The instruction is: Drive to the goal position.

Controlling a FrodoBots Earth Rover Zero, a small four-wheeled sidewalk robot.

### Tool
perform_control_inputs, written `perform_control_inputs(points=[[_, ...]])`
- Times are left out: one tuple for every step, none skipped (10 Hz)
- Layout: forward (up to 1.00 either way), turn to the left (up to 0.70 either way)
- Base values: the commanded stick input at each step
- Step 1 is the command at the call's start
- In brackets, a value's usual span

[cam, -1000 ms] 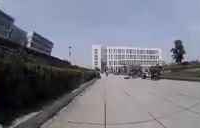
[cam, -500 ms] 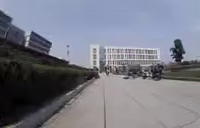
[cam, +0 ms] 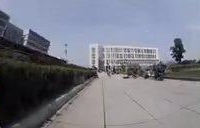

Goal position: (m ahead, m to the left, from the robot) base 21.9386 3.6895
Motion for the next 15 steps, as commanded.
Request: perform_control_inputs(points=[[0.85, 0.0], [0.85, 0.0], [0.85, 0.0], [0.85, 0.0], [0.85, 0.0], [0.85, 0.0], [0.85, 0.0], [0.85, 0.0], [0.85, 0.0], [0.85, 0.0], [0.85, 0.0], [0.85, 0.0], [0.85, 0.0], [0.85, 0.0], [0.85, 0.0]])
